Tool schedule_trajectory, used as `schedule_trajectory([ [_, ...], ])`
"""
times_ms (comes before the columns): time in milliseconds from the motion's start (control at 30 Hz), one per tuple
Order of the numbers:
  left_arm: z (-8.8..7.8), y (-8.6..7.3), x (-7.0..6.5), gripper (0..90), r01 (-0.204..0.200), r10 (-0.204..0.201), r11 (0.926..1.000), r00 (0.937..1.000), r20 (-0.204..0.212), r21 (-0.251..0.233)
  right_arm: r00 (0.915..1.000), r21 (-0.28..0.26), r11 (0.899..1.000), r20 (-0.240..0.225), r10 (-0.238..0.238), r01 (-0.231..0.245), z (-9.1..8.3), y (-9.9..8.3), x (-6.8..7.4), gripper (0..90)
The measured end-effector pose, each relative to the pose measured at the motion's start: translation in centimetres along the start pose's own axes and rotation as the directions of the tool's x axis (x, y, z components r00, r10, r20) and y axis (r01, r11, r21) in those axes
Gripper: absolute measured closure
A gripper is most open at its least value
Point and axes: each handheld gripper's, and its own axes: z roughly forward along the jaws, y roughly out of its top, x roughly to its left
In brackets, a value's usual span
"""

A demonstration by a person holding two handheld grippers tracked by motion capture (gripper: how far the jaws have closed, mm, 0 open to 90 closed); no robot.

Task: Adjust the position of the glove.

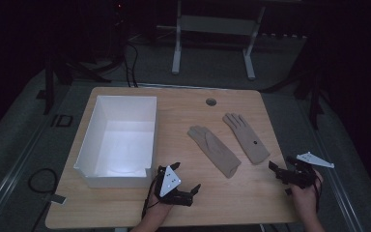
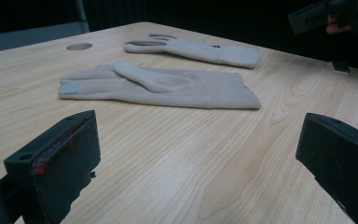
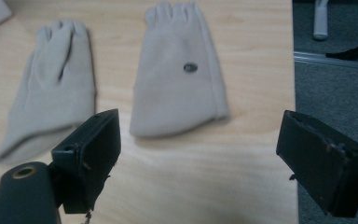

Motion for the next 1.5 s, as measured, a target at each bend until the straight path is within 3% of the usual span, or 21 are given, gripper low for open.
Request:
schedule_trajectory([
  [233,0.0,0.0,0.0,0.1,-0.001,0.001,1.0,1.0,0.004,-0.001,0.9971,-0.008,0.999,-0.067,-0.035,0.035,-0.5,2.8,0.7,11.8],
  [367,0.0,0.0,0.0,0.1,0.0,0.0,1.0,1.0,0.005,-0.002,0.9919,-0.008,0.998,-0.108,-0.066,0.066,0.0,4.0,1.3,17.9],
  [600,0.0,0.0,0.0,0.1,0.005,-0.005,1.0,1.0,0.006,-0.004,0.9701,-0.048,0.985,-0.169,-0.174,0.168,1.4,5.5,3.2,28.4],
  [867,0.0,0.0,0.0,0.1,0.002,-0.002,1.0,1.0,0.006,-0.003,0.9539,-0.054,0.981,-0.229,-0.194,0.187,2.8,7.0,5.1,32.0],
  [1100,0.0,0.0,0.1,0.1,0.005,-0.005,1.0,1.0,0.009,-0.003,0.9259,-0.045,0.973,-0.299,-0.231,0.228,4.4,8.4,7.1,32.0],
  [1200,0.0,0.0,0.1,0.1,0.004,-0.004,1.0,1.0,0.009,-0.002,0.9167,-0.034,0.97,-0.32,-0.24,0.242,5.2,8.6,7.8,31.5],
  [1267,0.0,0.0,0.1,0.1,0.01,-0.01,0.9999,0.9998,0.015,-0.001,0.9155,-0.032,0.968,-0.317,-0.247,0.25,5.5,8.7,8.0,31.7],
  [1300,0.0,0.0,0.1,0.1,0.01,-0.01,0.9999,0.9998,0.014,-0.001,0.9066,-0.02,0.965,-0.339,-0.251,0.26,6.0,8.7,8.3,32.0],
  [1467,0.0,0.0,0.0,0.1,0.001,-0.001,1.0,0.9999,0.015,0.0,0.8979,-0.002,0.958,-0.349,-0.269,0.286,7.1,8.7,9.1,35.3],
  [1500,0.0,0.0,0.0,0.1,0.001,-0.001,1.0,0.9999,0.015,0.0,0.8925,0.002,0.957,-0.362,-0.269,0.289,7.8,8.5,9.5,36.1],
])
